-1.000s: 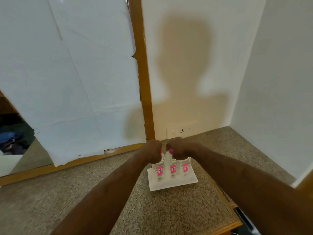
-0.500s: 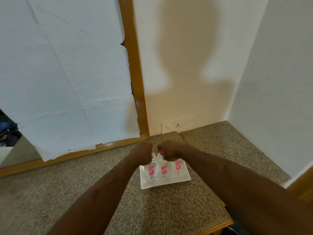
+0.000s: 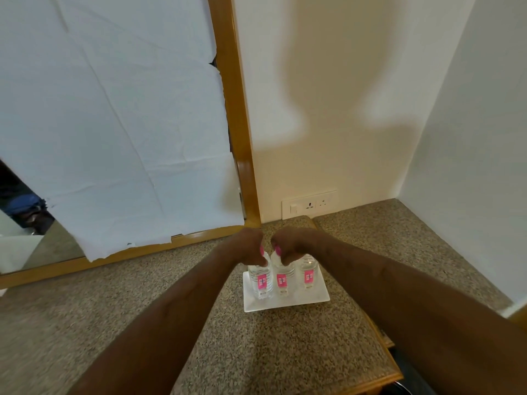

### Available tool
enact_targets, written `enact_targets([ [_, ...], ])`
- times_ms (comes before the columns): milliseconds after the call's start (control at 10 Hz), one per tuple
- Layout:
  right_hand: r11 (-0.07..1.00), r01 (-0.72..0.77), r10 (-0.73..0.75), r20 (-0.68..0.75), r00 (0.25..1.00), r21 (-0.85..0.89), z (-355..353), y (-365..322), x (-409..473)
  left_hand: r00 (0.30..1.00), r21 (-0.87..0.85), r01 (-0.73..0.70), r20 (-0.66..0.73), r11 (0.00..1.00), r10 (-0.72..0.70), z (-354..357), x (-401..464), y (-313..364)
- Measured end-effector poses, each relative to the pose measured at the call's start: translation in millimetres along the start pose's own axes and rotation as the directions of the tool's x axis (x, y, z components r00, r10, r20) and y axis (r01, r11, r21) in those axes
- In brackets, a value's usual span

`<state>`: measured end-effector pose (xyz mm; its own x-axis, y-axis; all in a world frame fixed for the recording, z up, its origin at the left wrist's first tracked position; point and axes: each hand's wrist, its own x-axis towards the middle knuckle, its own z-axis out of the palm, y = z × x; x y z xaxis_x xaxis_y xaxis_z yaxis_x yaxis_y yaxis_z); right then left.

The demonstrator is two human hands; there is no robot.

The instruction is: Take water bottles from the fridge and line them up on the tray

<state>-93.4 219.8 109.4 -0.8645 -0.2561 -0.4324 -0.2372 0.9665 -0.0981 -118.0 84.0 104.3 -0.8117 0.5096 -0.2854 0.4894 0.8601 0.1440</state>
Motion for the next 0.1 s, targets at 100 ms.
enact_targets([
  [100, 0.999, -0.012, 0.012, 0.017, 1.0, 0.034, -21.6, 5.0, -3.7, 1.0, -0.01, 0.021, -0.011, 1.0, -0.021, -24.8, -0.6, -0.8],
])
